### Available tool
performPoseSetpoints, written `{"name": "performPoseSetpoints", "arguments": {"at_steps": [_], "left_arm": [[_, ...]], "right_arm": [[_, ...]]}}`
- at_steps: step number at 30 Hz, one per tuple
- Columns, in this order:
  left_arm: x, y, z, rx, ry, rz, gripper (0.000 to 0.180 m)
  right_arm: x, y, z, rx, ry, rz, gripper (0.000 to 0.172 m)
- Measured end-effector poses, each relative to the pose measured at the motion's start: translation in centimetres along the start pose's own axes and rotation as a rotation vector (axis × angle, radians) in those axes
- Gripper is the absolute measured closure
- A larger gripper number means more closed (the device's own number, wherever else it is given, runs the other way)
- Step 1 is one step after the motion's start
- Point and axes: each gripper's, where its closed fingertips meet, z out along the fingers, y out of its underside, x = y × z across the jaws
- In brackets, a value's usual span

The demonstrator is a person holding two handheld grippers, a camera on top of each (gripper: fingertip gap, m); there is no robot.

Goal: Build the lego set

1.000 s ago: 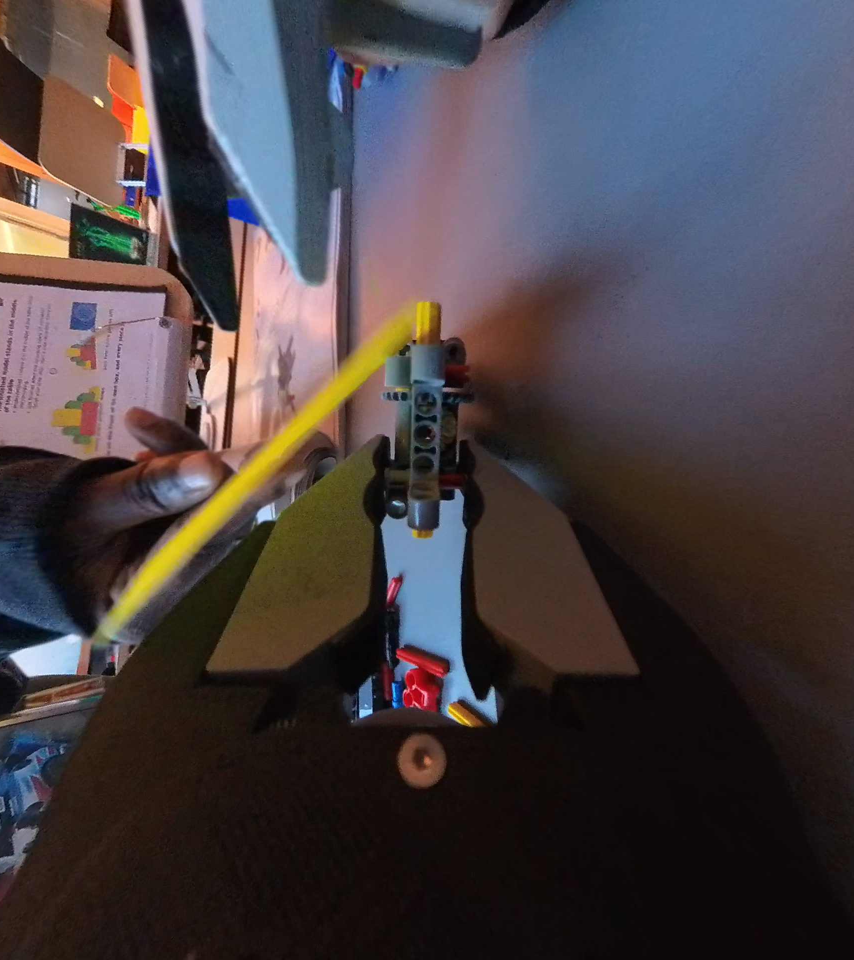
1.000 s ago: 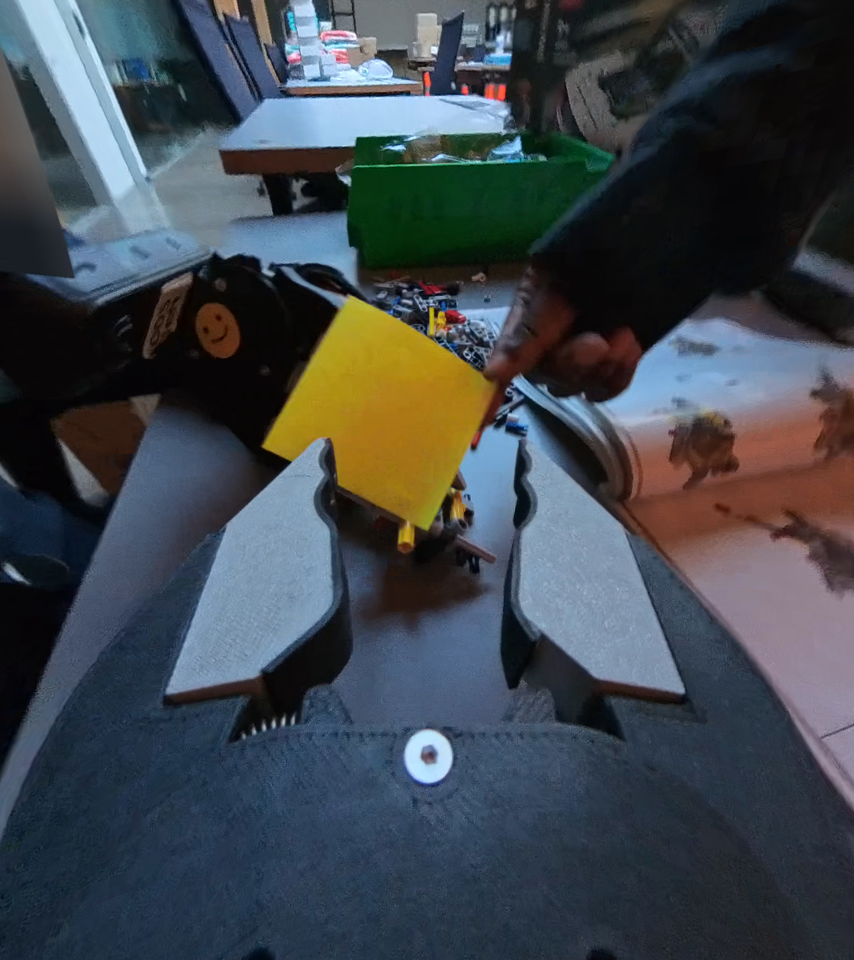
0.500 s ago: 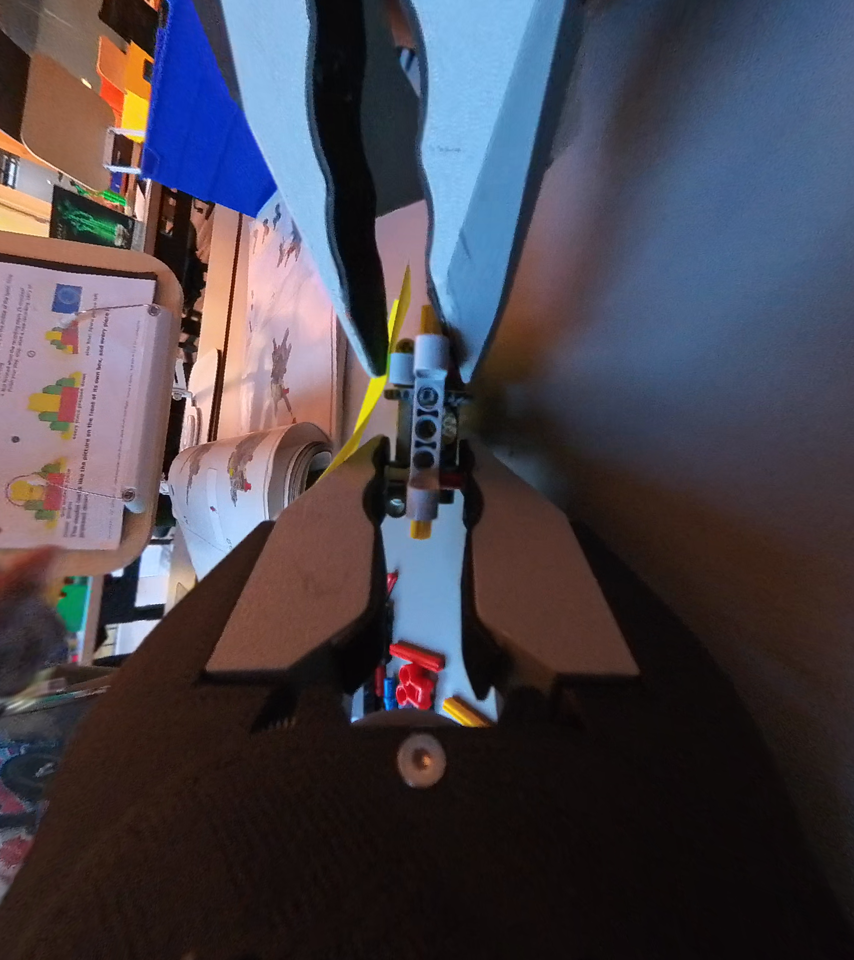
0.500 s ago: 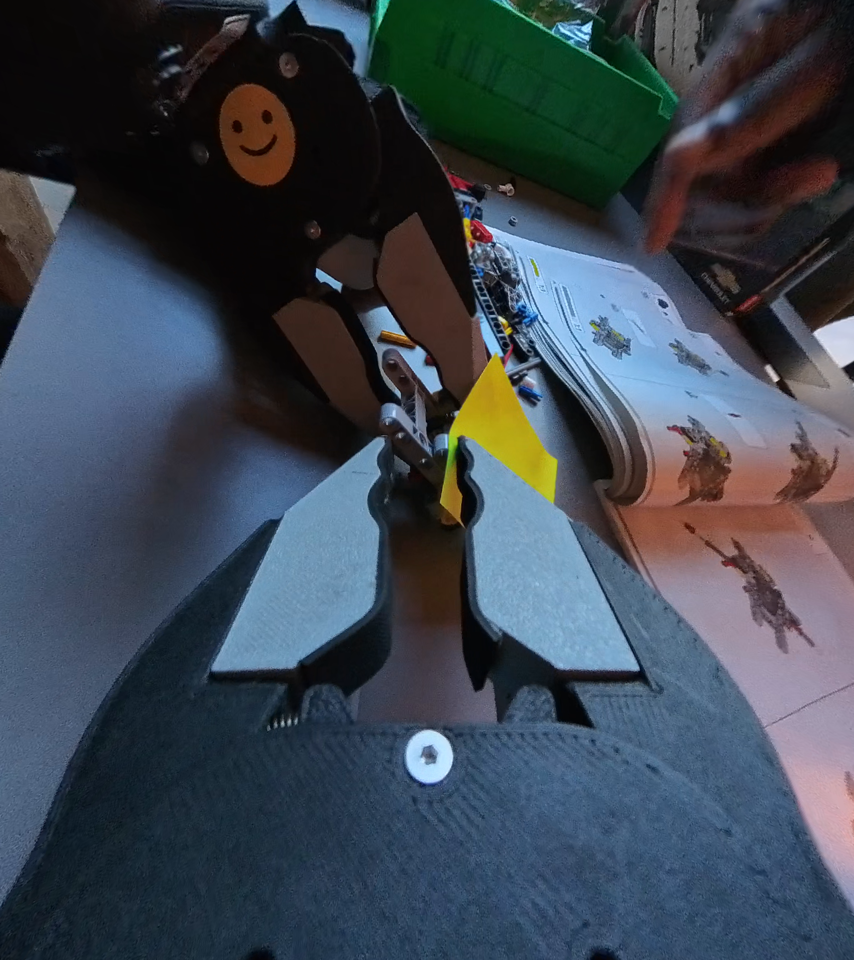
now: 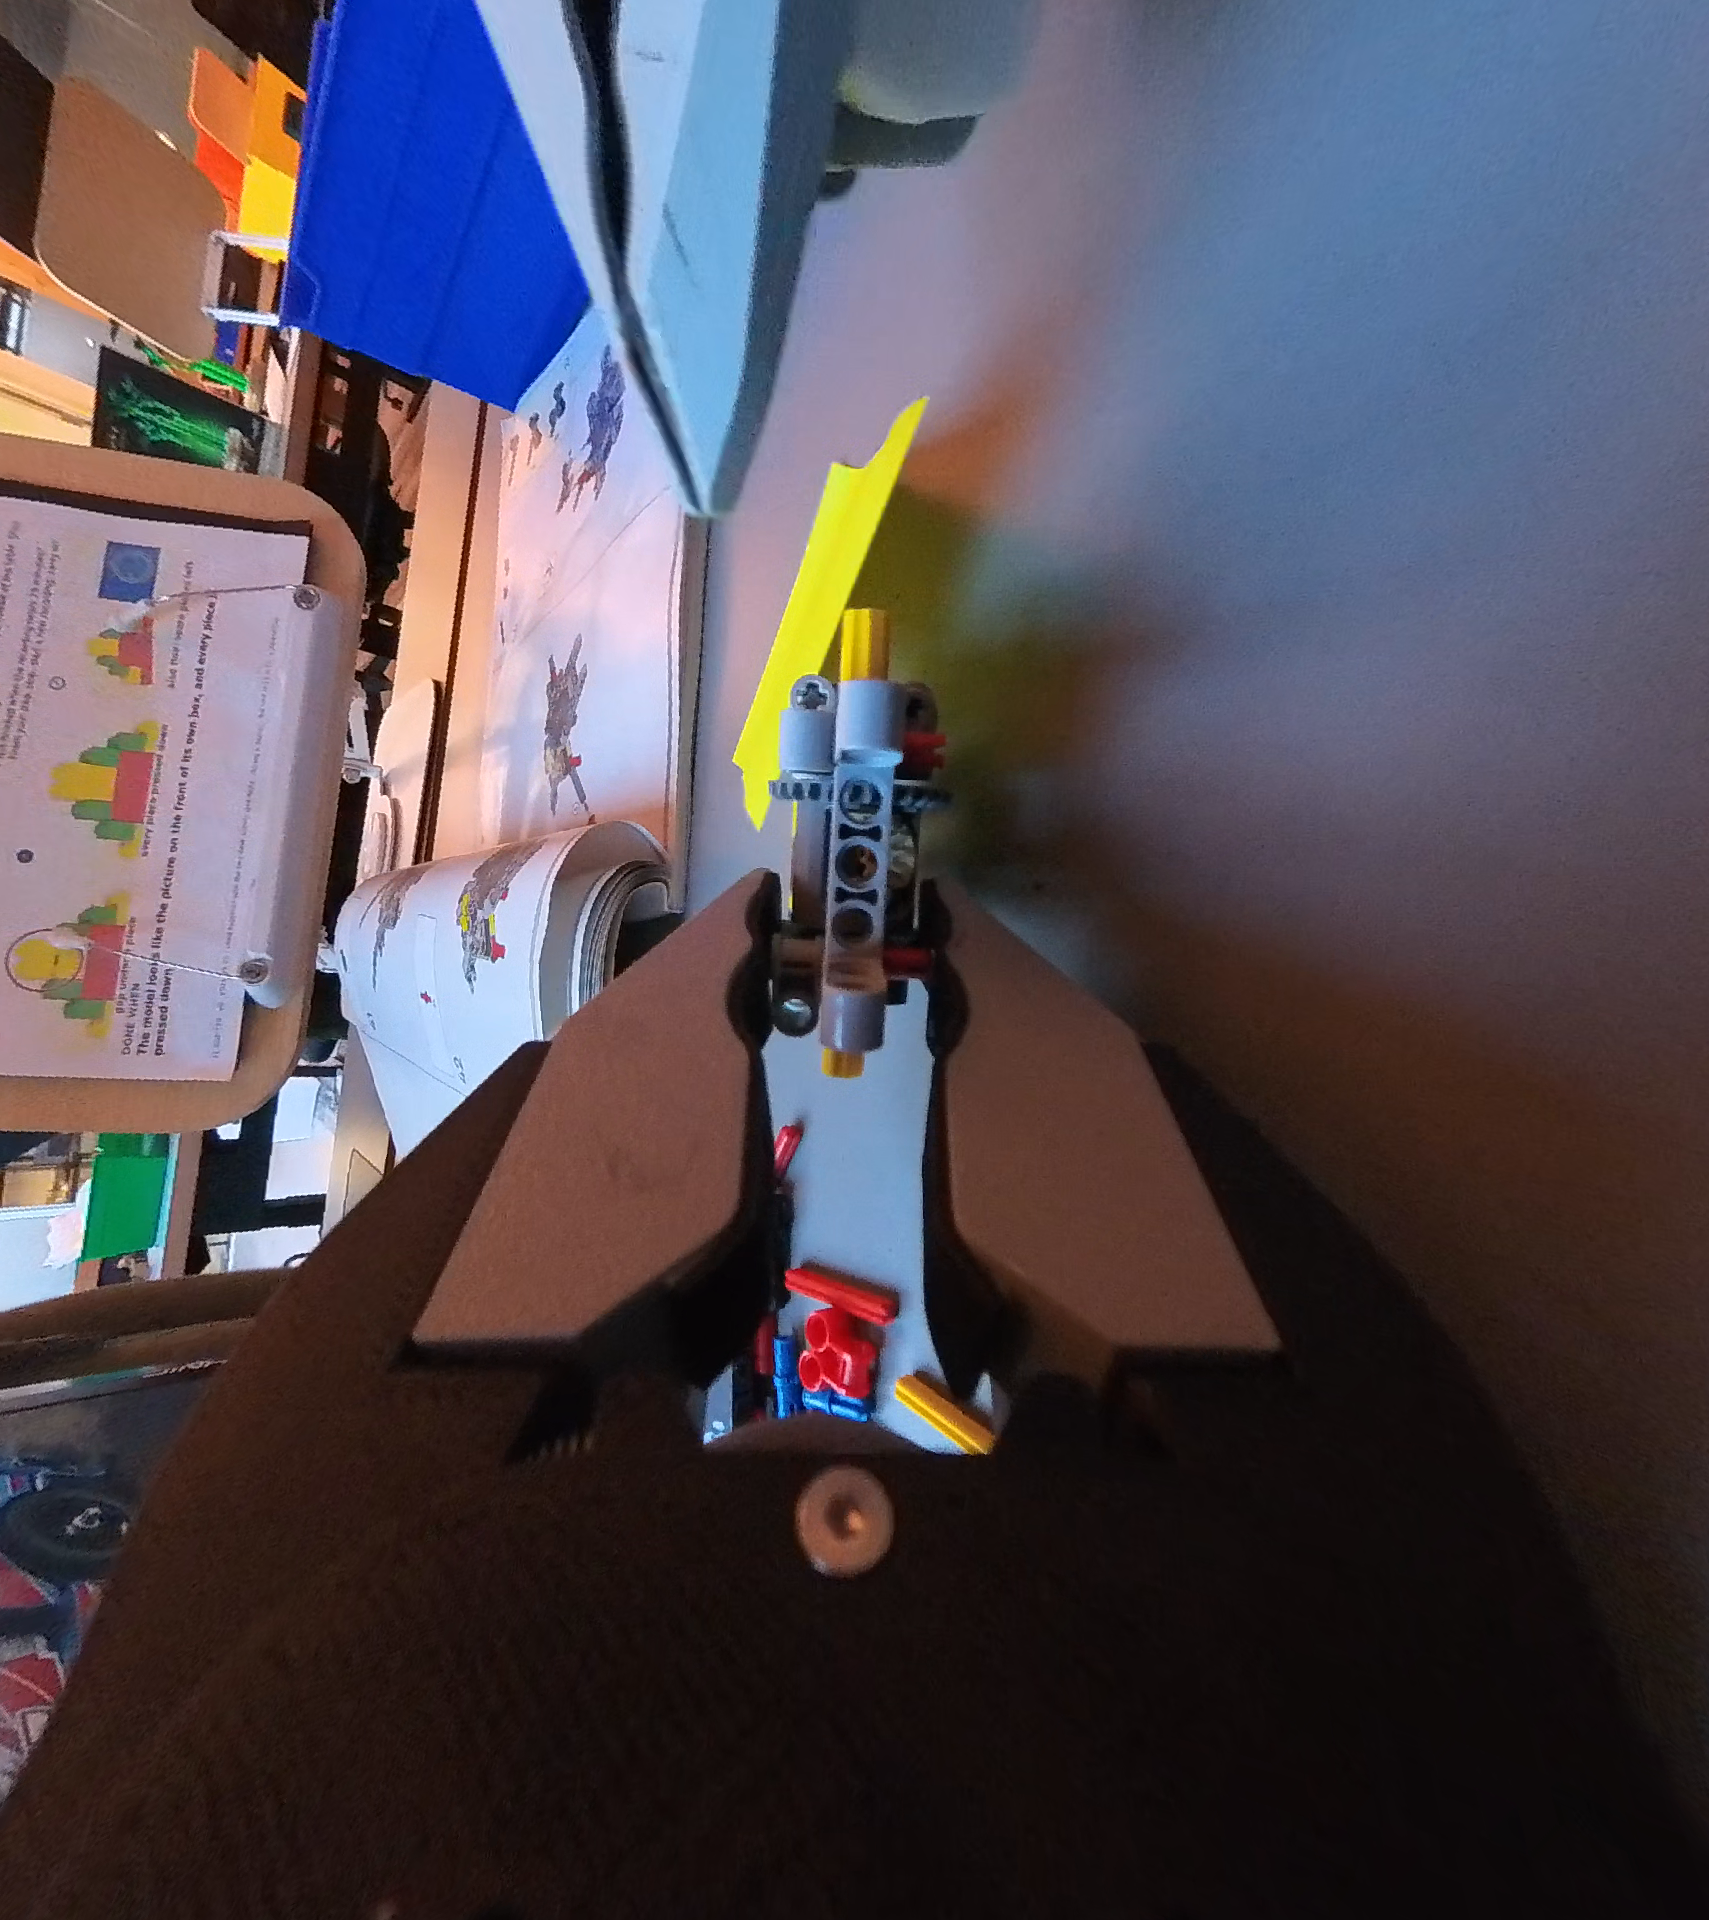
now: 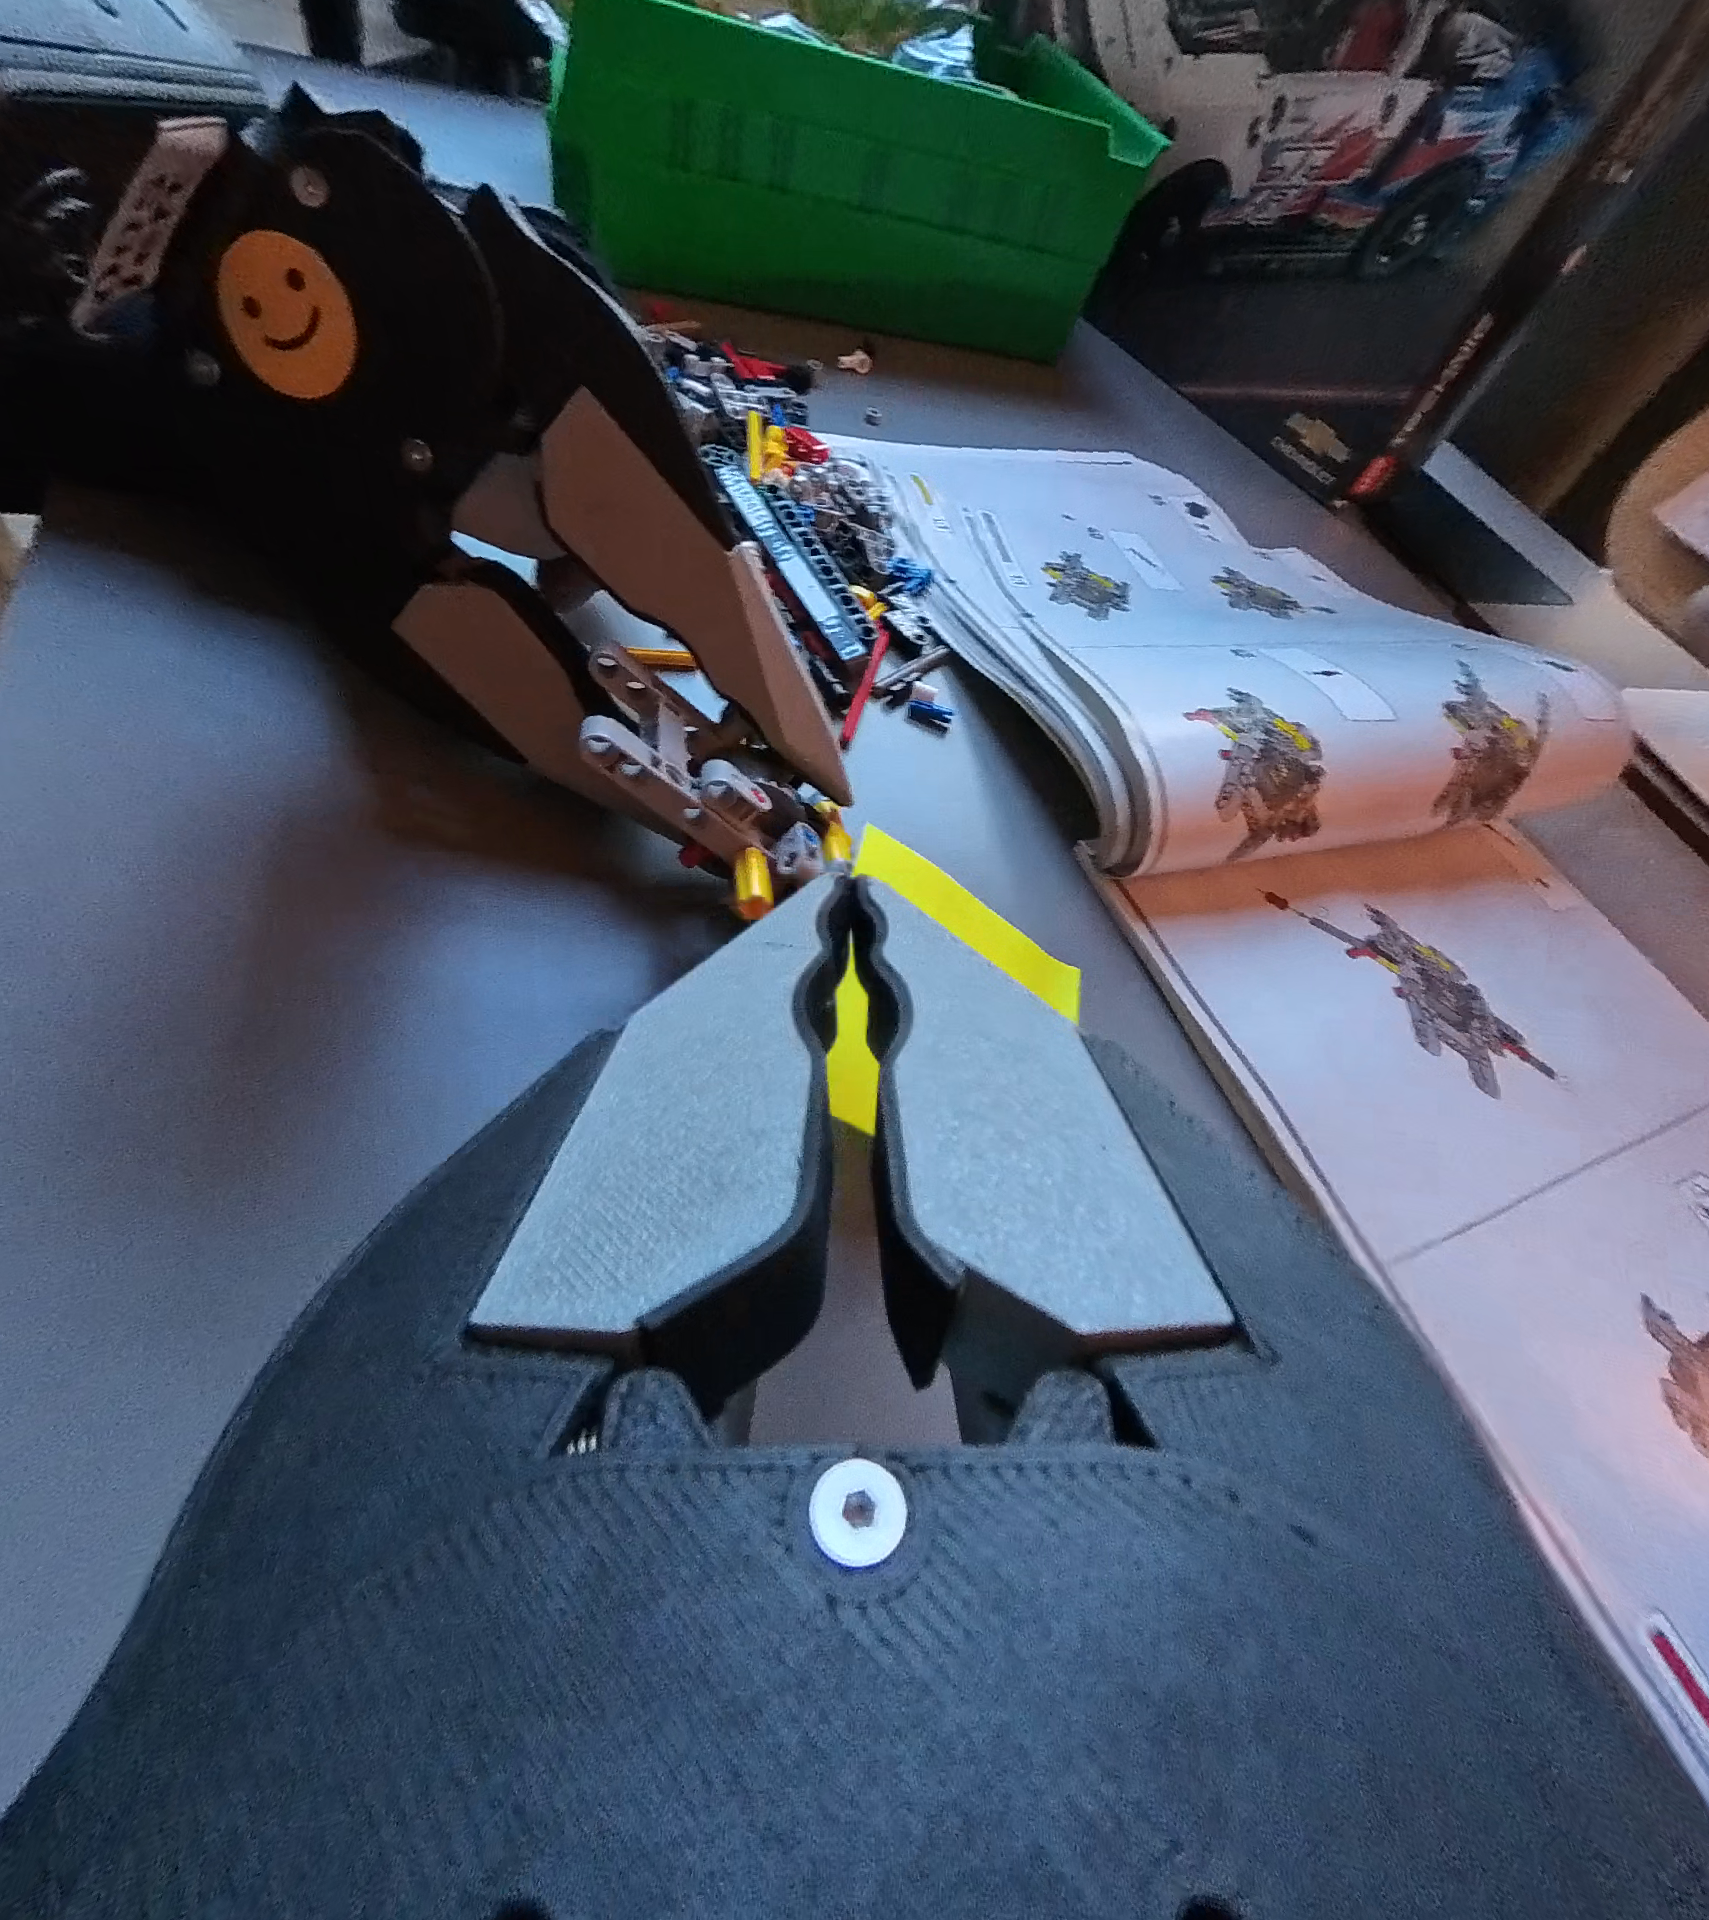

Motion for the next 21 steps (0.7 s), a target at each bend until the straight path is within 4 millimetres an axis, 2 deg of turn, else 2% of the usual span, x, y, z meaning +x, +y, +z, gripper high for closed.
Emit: {"name": "performPoseSetpoints", "arguments": {"at_steps": [2,4,6,8,10,11,13,15,21], "left_arm": [[0.0,0.0,0.0,0.0,0.001,-0.003,0.156],[-0.1,0.2,0.0,-0.005,-0.001,-0.013,0.156],[-0.2,0.2,0.0,-0.004,0.001,-0.019,0.156],[-0.2,0.2,0.0,-0.003,0.004,-0.027,0.156],[-0.2,0.2,0.0,-0.001,0.007,-0.032,0.156],[-0.2,0.2,0.0,-0.001,0.007,-0.032,0.156],[-0.2,0.3,0.0,-0.001,0.007,-0.032,0.156],[-0.2,0.3,0.0,-0.001,0.007,-0.03,0.156],[-0.2,0.2,0.0,-0.004,0.003,-0.022,0.156]], "right_arm": [[0.0,-0.4,-0.4,0.013,0.018,-0.03,0.172],[0.0,-0.1,-0.6,-0.008,0.037,-0.037,0.139],[-0.3,0.7,-0.6,-0.06,0.053,-0.042,0.123],[-0.7,1.6,-0.1,-0.117,0.079,-0.098,0.117],[-0.7,2.6,0.5,-0.196,0.12,-0.196,0.123],[-0.2,3.1,0.7,-0.238,0.164,-0.25,0.135],[0.7,4.1,0.7,-0.326,0.227,-0.33,0.172],[0.8,4.4,0.8,-0.344,0.224,-0.33,0.172],[1.8,3.7,0.0,-0.275,0.258,-0.257,0.172]]}}
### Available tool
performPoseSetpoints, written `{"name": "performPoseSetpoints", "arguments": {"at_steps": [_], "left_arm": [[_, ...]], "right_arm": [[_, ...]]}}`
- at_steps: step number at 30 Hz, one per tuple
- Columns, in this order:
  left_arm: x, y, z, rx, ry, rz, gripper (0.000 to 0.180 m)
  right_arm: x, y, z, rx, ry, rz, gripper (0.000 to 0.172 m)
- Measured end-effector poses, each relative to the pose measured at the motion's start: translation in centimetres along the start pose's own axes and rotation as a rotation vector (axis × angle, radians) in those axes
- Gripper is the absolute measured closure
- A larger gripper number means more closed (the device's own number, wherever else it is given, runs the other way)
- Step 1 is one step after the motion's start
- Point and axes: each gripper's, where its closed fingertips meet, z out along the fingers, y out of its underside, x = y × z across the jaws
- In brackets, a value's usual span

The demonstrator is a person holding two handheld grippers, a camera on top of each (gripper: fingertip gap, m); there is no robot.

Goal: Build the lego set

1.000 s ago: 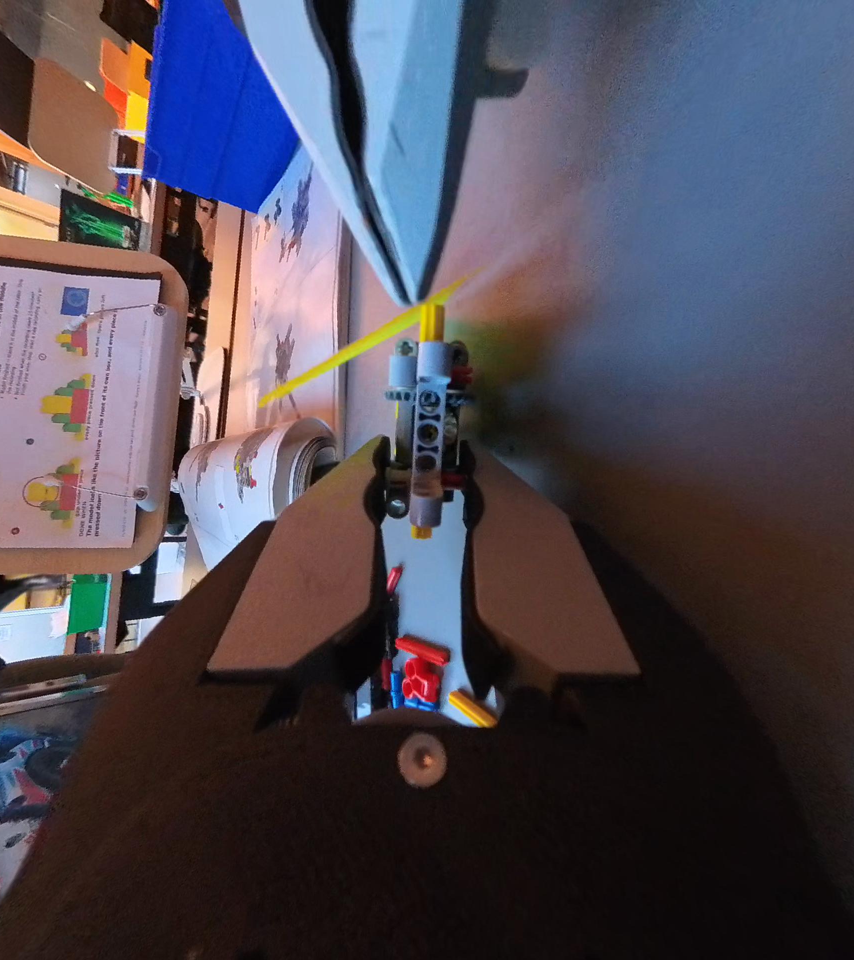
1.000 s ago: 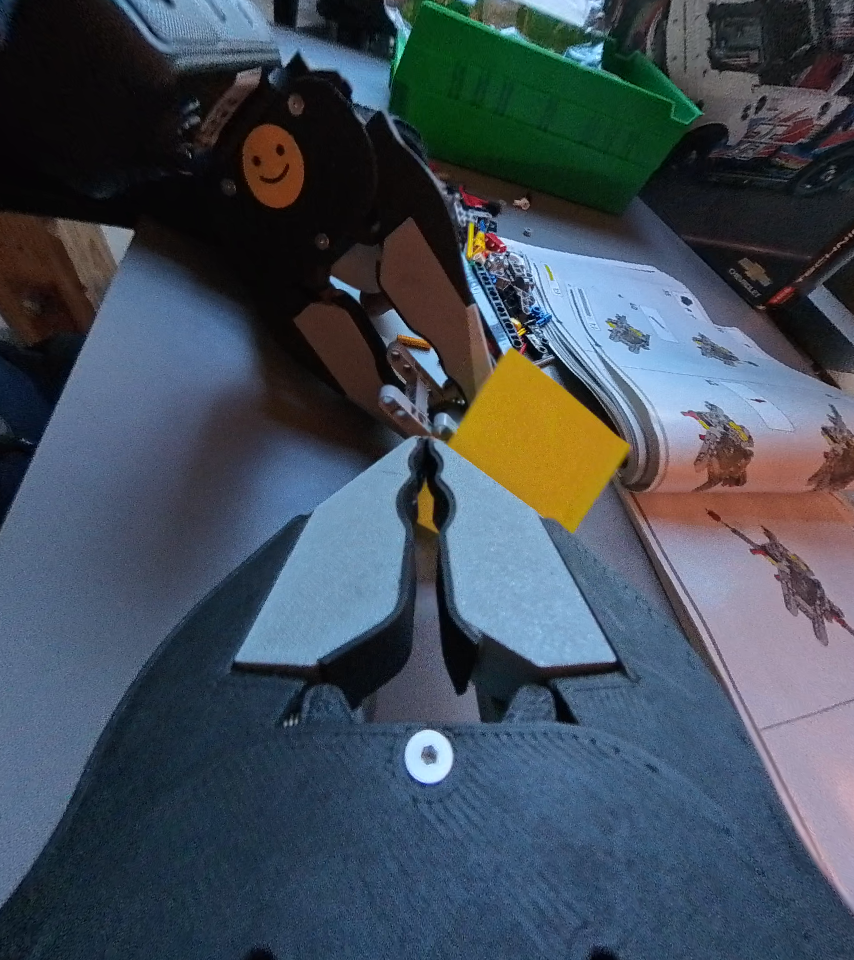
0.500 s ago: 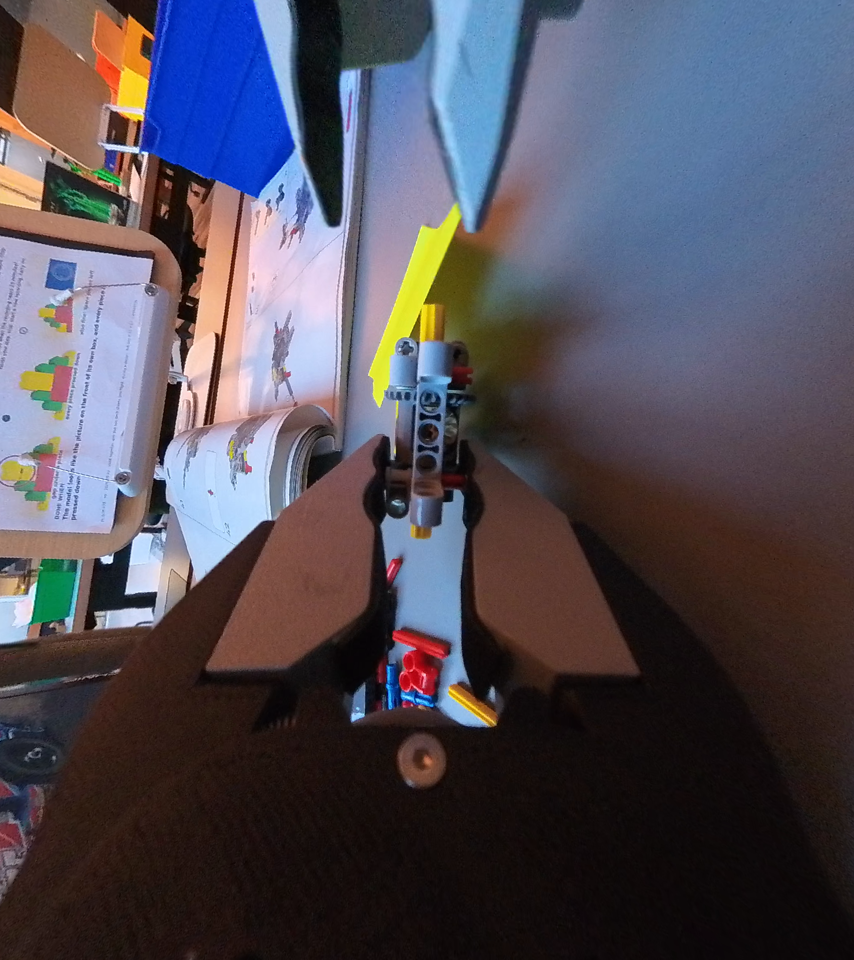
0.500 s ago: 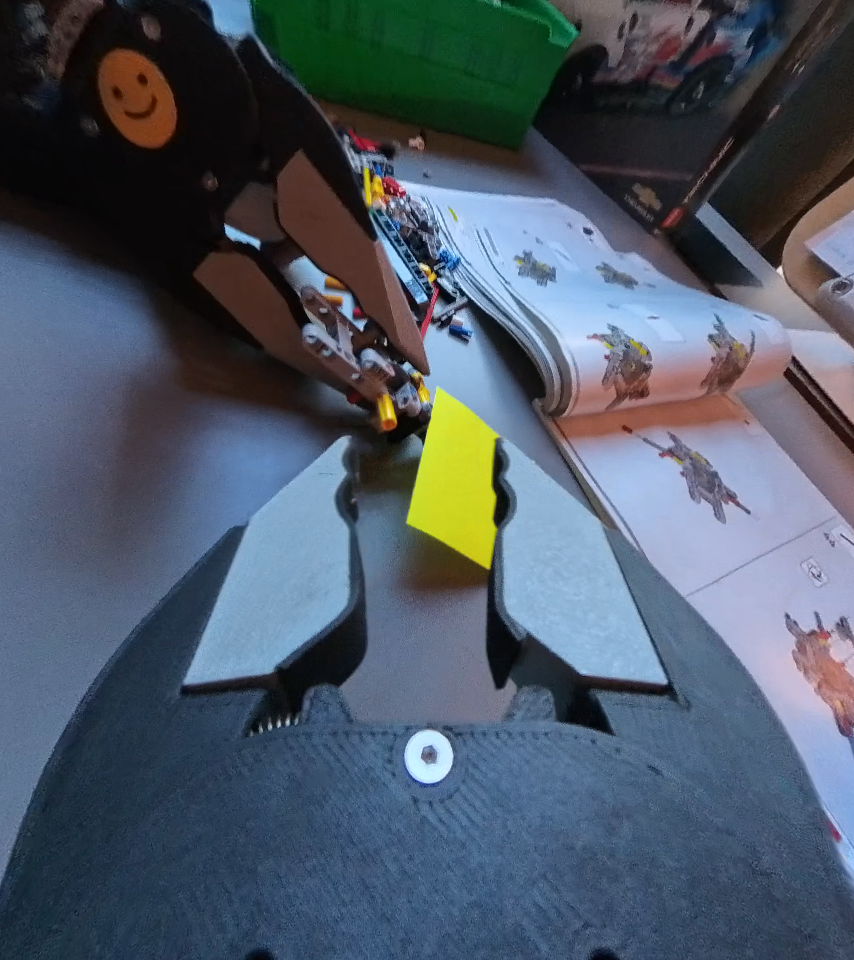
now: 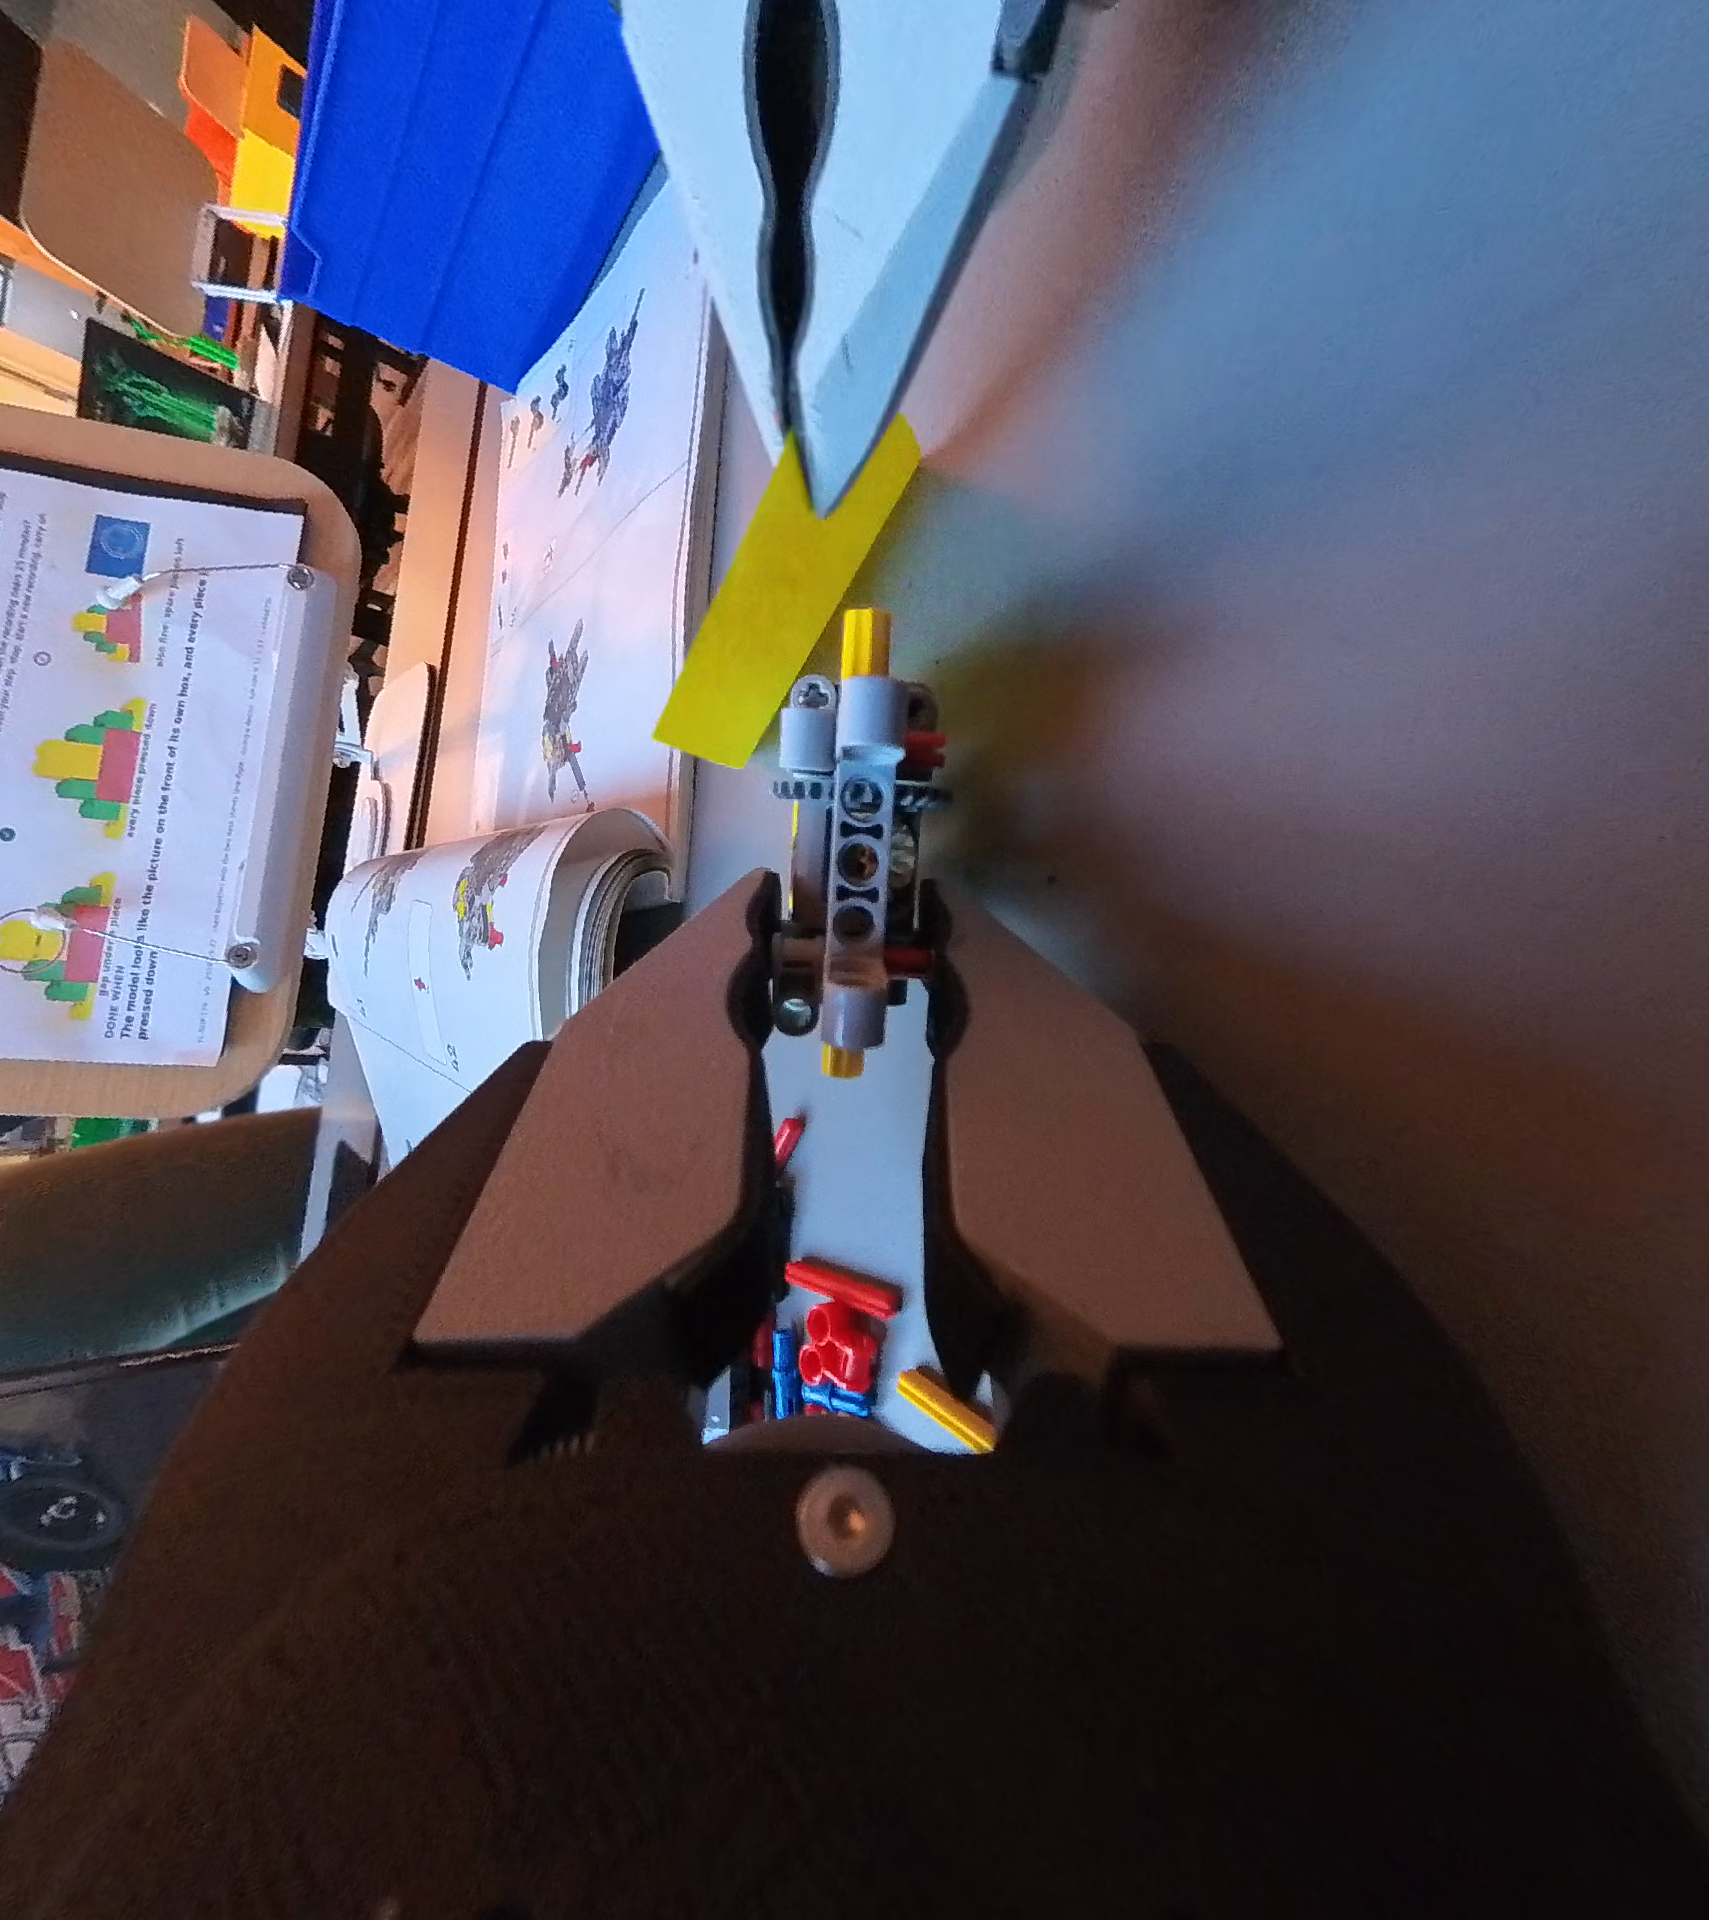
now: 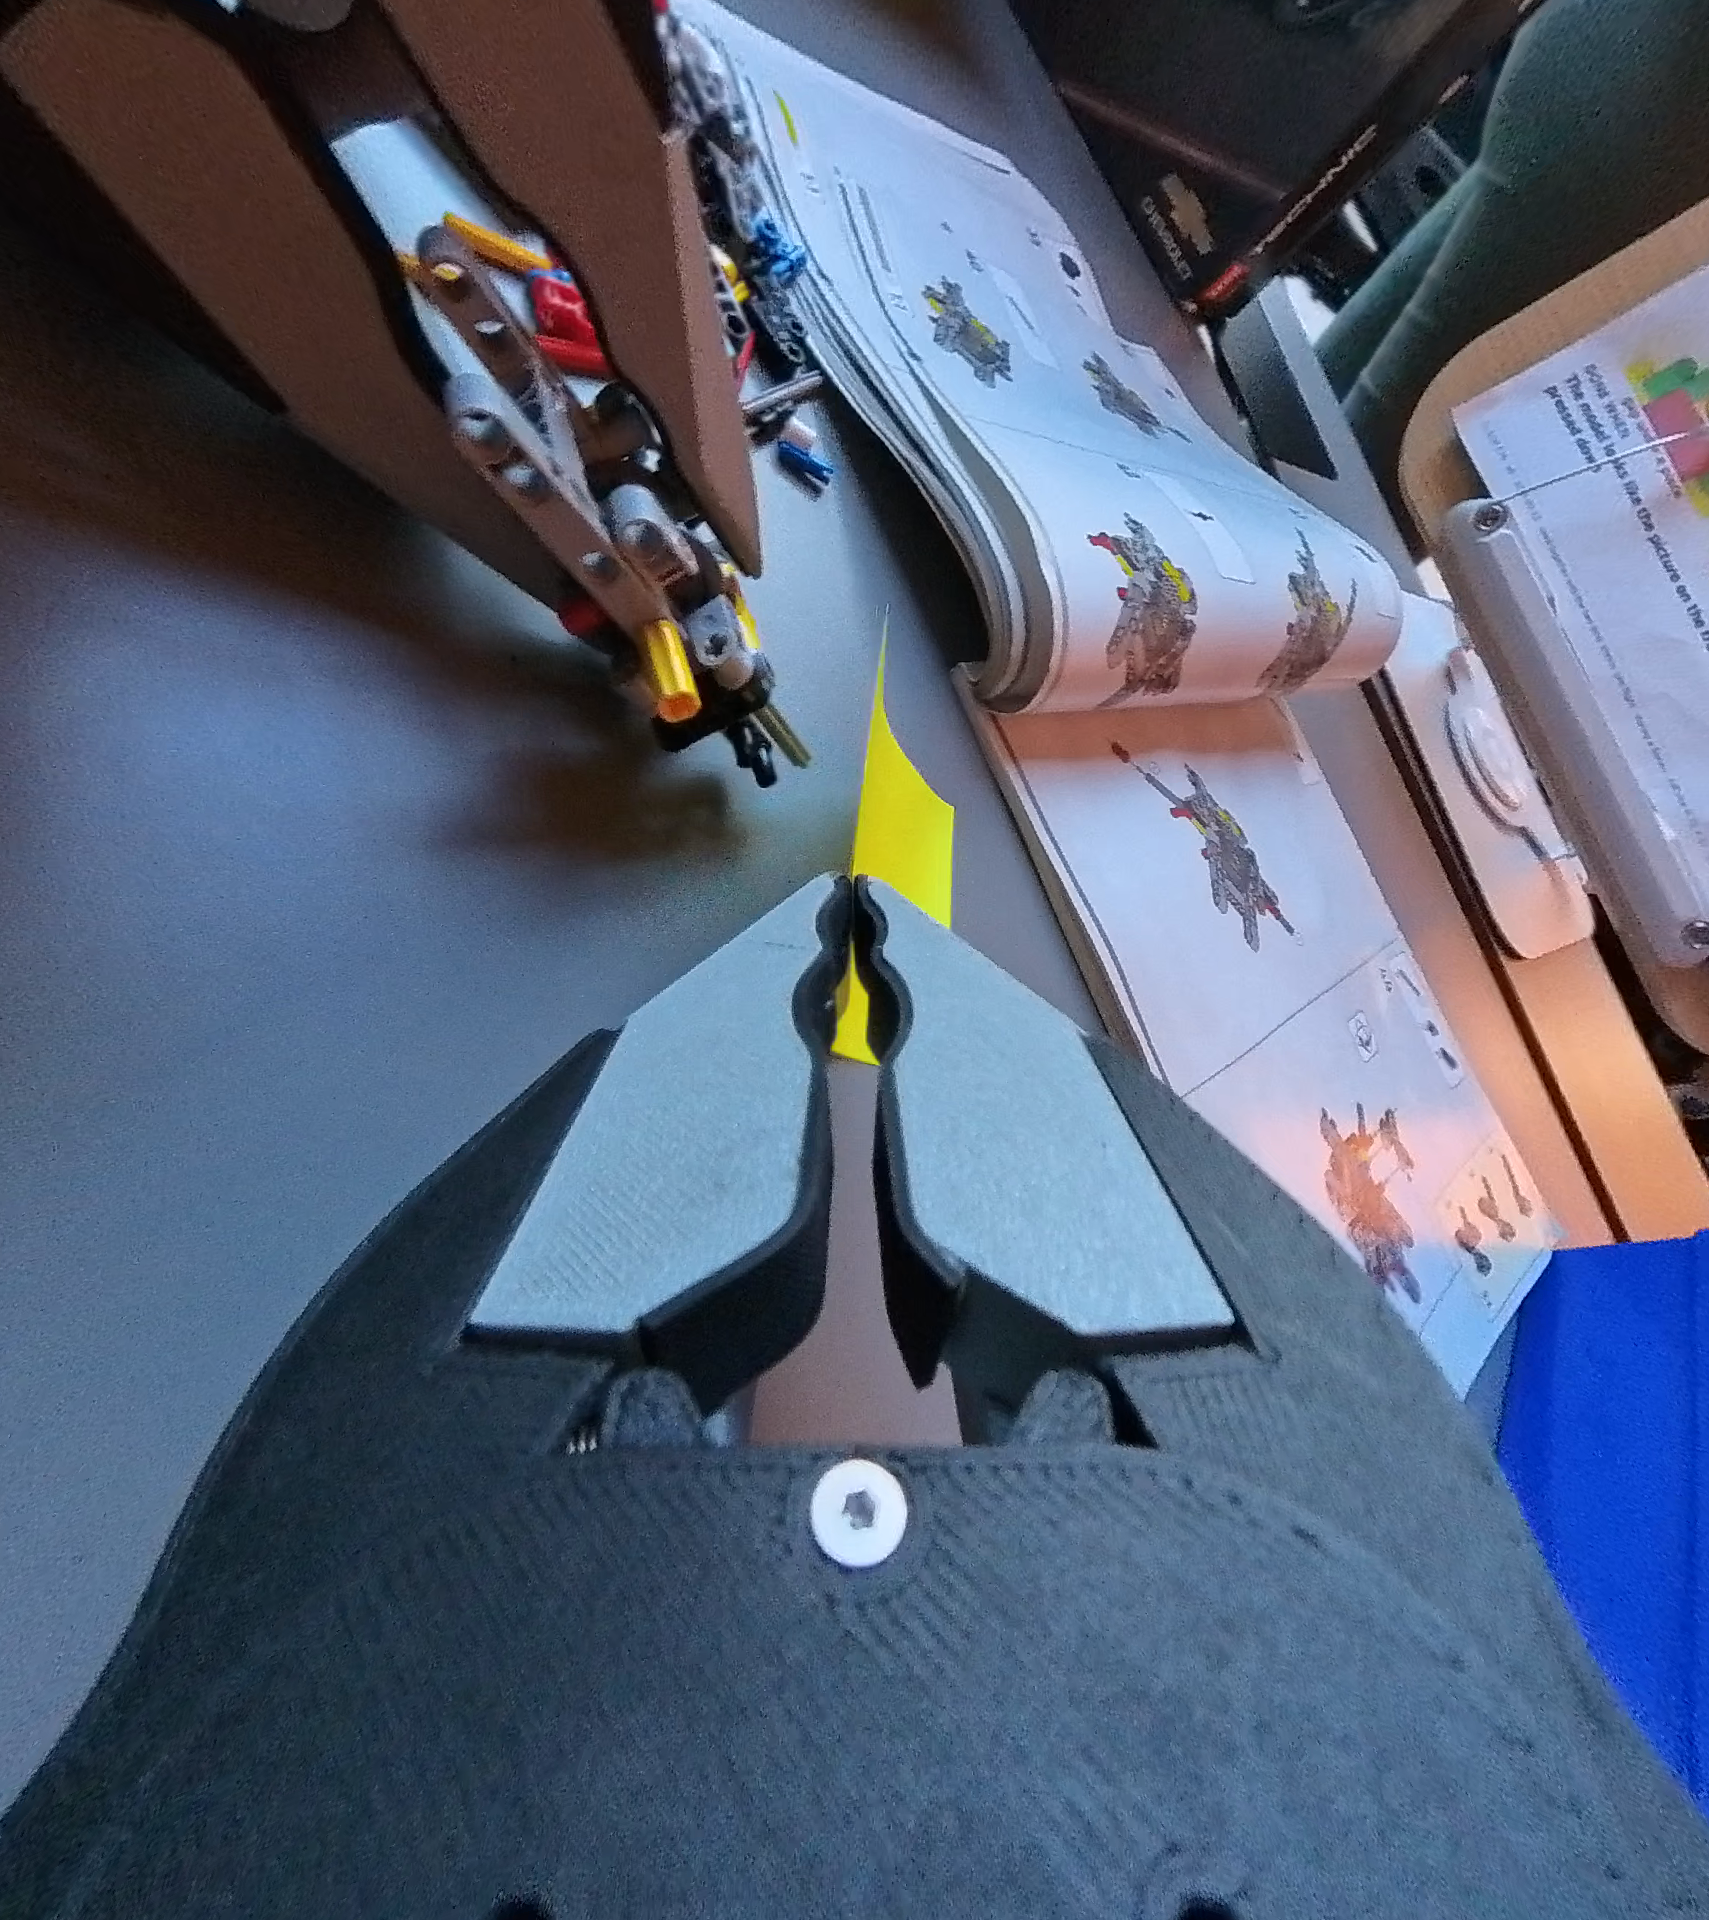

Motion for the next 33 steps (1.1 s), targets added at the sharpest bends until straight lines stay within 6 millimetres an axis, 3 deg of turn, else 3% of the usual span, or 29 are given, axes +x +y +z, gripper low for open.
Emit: {"name": "performPoseSetpoints", "arguments": {"at_steps": [15,28,33], "left_arm": [[-0.1,-0.2,0.1,0.011,-0.004,-0.008,0.156],[0.0,-0.2,0.1,0.012,-0.001,-0.007,0.156],[0.0,-0.2,0.1,0.016,0.003,-0.013,0.156]], "right_arm": [[2.0,0.0,-0.8,0.089,0.001,0.176,0.172],[2.6,-0.2,-0.9,0.111,0.016,0.201,0.172],[4.1,-1.1,-2.1,0.173,0.1,0.195,0.172]]}}
